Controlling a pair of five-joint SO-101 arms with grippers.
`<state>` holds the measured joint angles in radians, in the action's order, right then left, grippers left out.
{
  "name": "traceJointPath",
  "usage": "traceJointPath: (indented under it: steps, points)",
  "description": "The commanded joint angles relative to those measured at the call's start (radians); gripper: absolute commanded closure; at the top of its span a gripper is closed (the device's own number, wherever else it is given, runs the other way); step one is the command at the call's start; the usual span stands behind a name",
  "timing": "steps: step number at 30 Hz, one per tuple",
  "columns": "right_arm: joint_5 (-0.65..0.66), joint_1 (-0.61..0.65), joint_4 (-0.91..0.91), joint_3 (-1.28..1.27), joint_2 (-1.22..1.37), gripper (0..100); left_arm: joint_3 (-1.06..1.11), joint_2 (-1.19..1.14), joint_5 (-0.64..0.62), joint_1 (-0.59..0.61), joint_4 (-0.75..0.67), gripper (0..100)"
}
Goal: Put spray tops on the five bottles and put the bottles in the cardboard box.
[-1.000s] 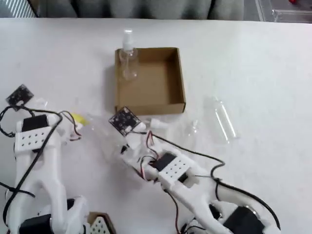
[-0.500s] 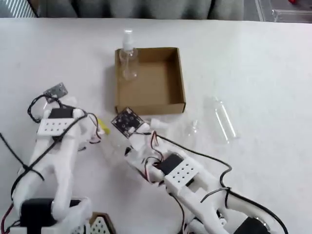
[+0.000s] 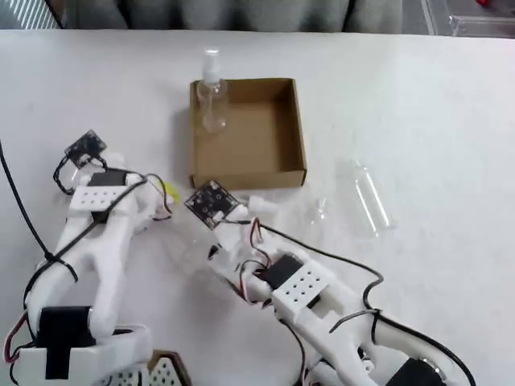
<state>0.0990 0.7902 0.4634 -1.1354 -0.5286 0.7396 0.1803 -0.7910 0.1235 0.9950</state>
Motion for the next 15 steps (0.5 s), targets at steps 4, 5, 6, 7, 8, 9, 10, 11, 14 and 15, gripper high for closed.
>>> traceJointPath:
  steps: [4, 5, 6, 7, 8, 9, 10, 11, 14, 15]
  points:
    - [0.014, -0.012, 0.027, 0.005, -0.041, 98.3, -0.015, -0.002, -0.011, -0.010, -0.049, 71]
    - [0.014, -0.012, 0.027, 0.003, -0.041, 98.3, -0.006, -0.002, -0.011, -0.010, -0.069, 72]
    - [0.014, -0.012, 0.027, 0.003, -0.041, 98.3, 0.005, -0.002, -0.011, -0.007, -0.091, 75]
    - [0.014, -0.012, 0.027, 0.003, -0.041, 98.3, 0.014, -0.002, -0.011, -0.007, -0.109, 78]
    - [0.014, -0.013, 0.027, 0.002, -0.041, 98.3, 0.021, -0.002, -0.009, -0.007, -0.123, 82]
    - [0.014, -0.019, 0.027, 0.002, -0.041, 98.3, 0.025, -0.002, -0.008, -0.007, -0.129, 86]
    - [0.014, -0.027, 0.027, 0.002, -0.041, 98.3, 0.026, -0.002, -0.006, -0.007, -0.132, 90]
    - [0.014, -0.038, 0.027, 0.002, -0.041, 98.3, 0.026, -0.002, -0.003, -0.007, -0.132, 94]
    - [0.014, -0.059, 0.027, 0.002, -0.041, 98.3, 0.026, -0.001, 0.044, -0.008, -0.132, 97]
    - [0.014, -0.064, 0.027, 0.002, -0.041, 98.3, 0.026, -0.001, 0.048, -0.008, -0.130, 96]
